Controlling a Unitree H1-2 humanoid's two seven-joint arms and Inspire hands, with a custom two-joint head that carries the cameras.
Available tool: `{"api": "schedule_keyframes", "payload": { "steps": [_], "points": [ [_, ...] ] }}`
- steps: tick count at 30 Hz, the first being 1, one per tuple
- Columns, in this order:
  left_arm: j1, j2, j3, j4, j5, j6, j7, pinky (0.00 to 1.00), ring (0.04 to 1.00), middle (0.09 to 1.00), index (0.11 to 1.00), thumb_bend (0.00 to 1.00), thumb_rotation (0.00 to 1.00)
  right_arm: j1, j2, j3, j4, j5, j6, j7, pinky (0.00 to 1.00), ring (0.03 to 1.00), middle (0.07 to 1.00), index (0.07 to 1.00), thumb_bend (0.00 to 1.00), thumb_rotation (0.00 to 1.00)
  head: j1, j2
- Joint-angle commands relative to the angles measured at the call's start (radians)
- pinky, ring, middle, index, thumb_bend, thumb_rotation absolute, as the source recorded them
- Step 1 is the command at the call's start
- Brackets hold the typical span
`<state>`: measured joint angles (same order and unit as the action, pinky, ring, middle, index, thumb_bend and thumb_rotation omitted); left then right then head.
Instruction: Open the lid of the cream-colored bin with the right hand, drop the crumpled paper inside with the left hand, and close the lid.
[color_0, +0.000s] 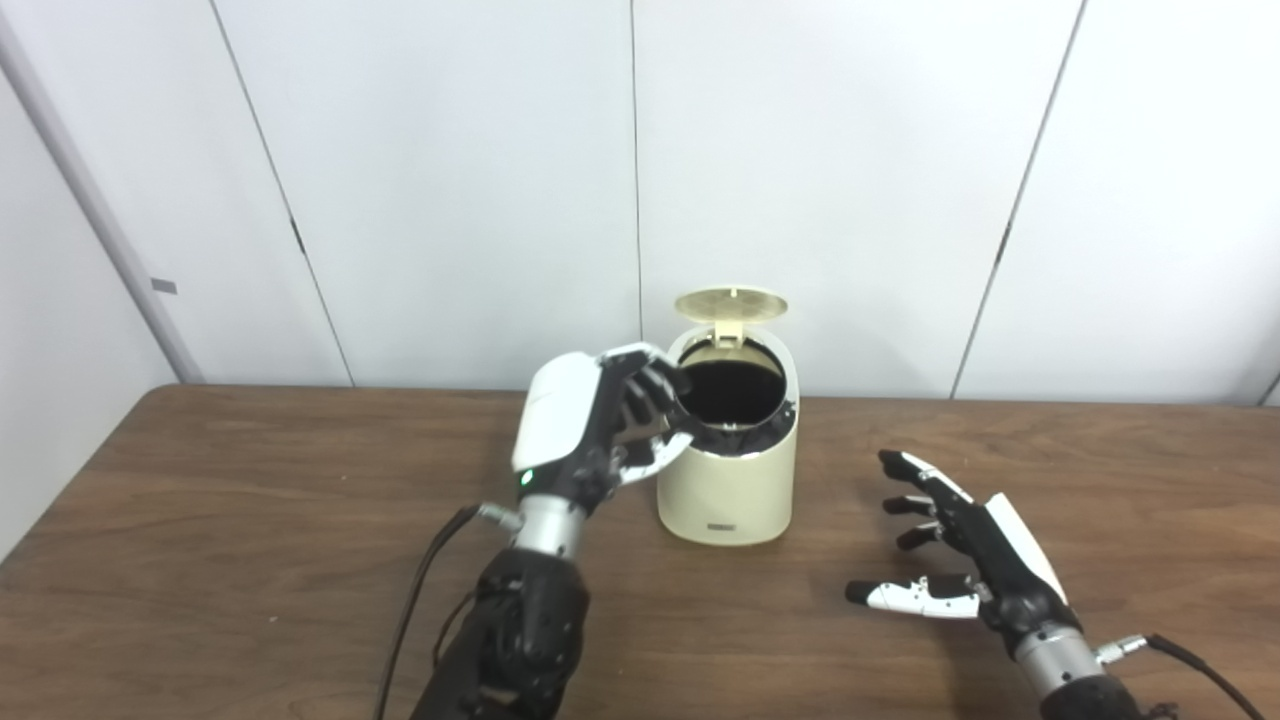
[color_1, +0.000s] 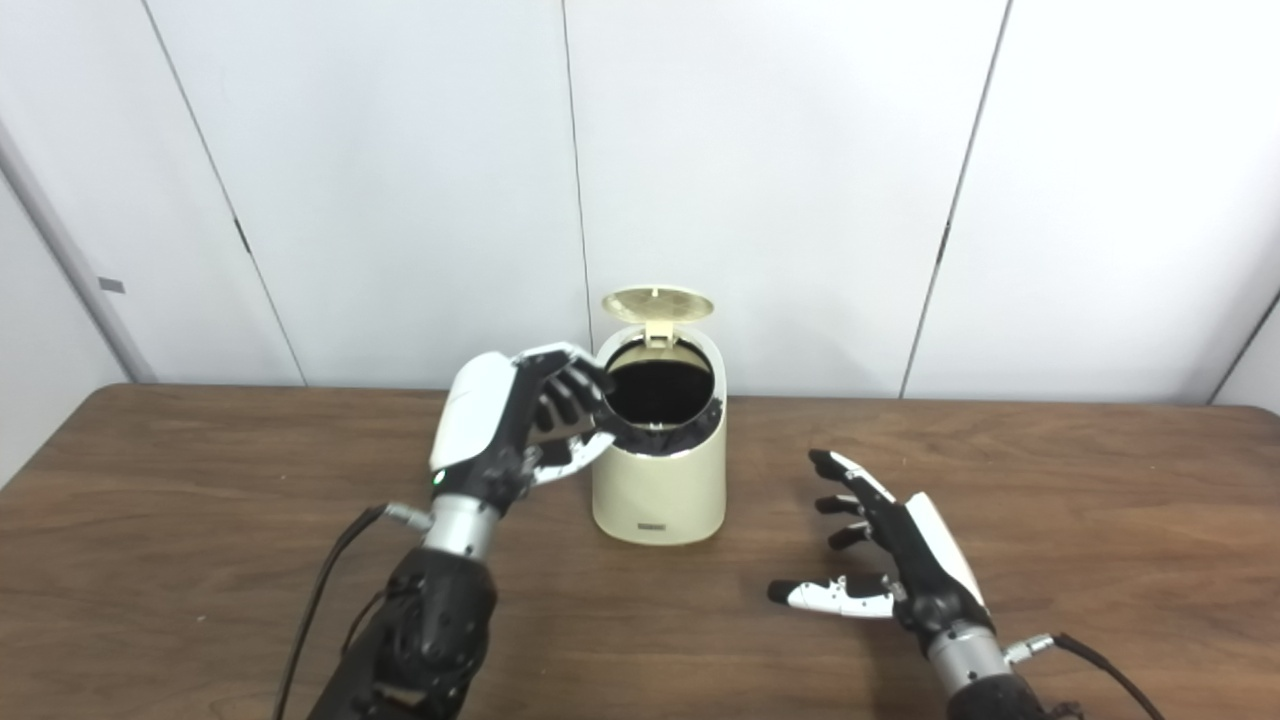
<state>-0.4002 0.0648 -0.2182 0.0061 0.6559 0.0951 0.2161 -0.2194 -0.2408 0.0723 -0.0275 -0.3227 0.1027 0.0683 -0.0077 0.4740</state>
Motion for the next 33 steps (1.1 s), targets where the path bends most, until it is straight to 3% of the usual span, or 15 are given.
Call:
{"api": "schedule_keyframes", "payload": {
  "steps": [1, 7, 11, 12, 13, 14, 16, 21, 27, 33],
  "points": [
    [-0.005, 0.003, 0.019, -0.057, -0.023, -0.04, 0.01, 0.32, 0.404, 0.471, 0.538, 0.5, 0.0, -0.031, -0.013, -0.016, -0.031, 0.011, -0.034, -0.013, 0.61, 0.768, 0.887, 0.87, 0.68, 0.14, -0.001, 0.001],
    [0.073, 0.009, 0.08, -0.099, -0.138, -0.064, -0.014, 0.34, 0.415, 0.473, 0.533, 0.5, 0.0, -0.047, -0.015, -0.025, -0.055, -0.002, -0.014, -0.014, 0.59, 0.748, 0.88, 0.868, 0.68, 0.17, -0.009, -0.004],
    [0.122, 0.02, 0.128, -0.11, -0.271, -0.072, -0.073, 0.39, 0.421, 0.504, 0.532, 0.5, 0.0, -0.085, -0.021, -0.033, -0.044, 0.006, -0.067, -0.024, 0.61, 0.761, 0.863, 0.852, 0.68, 0.24, -0.013, -0.012],
    [0.131, 0.027, 0.133, -0.108, -0.287, -0.078, -0.084, 0.43, 0.484, 0.499, 0.517, 0.51, 0.0, -0.095, -0.023, -0.033, -0.043, 0.007, -0.074, -0.021, 0.62, 0.766, 0.863, 0.852, 0.67, 0.26, -0.013, -0.014],
    [0.14, 0.033, 0.137, -0.102, -0.298, -0.087, -0.092, 0.47, 0.54, 0.582, 0.505, 0.51, 0.04, -0.106, -0.026, -0.033, -0.043, 0.006, -0.074, -0.016, 0.62, 0.771, 0.865, 0.853, 0.66, 0.28, -0.016, -0.019],
    [0.148, 0.038, 0.141, -0.095, -0.312, -0.098, -0.098, 0.5, 0.576, 0.626, 0.601, 0.6, 0.08, -0.117, -0.029, -0.032, -0.044, 0.004, -0.07, -0.013, 0.63, 0.775, 0.866, 0.854, 0.66, 0.3, -0.018, -0.023],
    [0.16, 0.043, 0.149, -0.082, -0.335, -0.117, -0.104, 0.54, 0.627, 0.685, 0.704, 0.68, 0.13, -0.139, -0.032, -0.03, -0.051, -0.001, -0.054, -0.005, 0.65, 0.782, 0.865, 0.855, 0.67, 0.34, -0.023, -0.03],
    [0.185, 0.048, 0.165, -0.049, -0.36, -0.159, -0.102, 0.55, 0.66, 0.723, 0.743, 0.69, 0.14, -0.194, -0.038, -0.023, -0.057, -0.003, -0.029, 0.014, 0.67, 0.795, 0.875, 0.865, 0.66, 0.37, -0.038, -0.054],
    [0.203, 0.047, 0.172, -0.015, -0.357, -0.19, -0.096, 0.55, 0.648, 0.708, 0.738, 0.7, 0.1, -0.272, -0.046, -0.01, -0.067, -0.019, -0.011, 0.041, 0.67, 0.795, 0.872, 0.858, 0.63, 0.31, -0.046, -0.069],
    [0.21, 0.038, 0.173, 0.001, -0.349, -0.202, -0.088, 0.54, 0.634, 0.697, 0.729, 0.7, 0.08, -0.347, -0.058, 0.015, -0.064, -0.046, 0.013, 0.073, 0.67, 0.797, 0.862, 0.847, 0.63, 0.39, -0.042, -0.069]
  ]
}}
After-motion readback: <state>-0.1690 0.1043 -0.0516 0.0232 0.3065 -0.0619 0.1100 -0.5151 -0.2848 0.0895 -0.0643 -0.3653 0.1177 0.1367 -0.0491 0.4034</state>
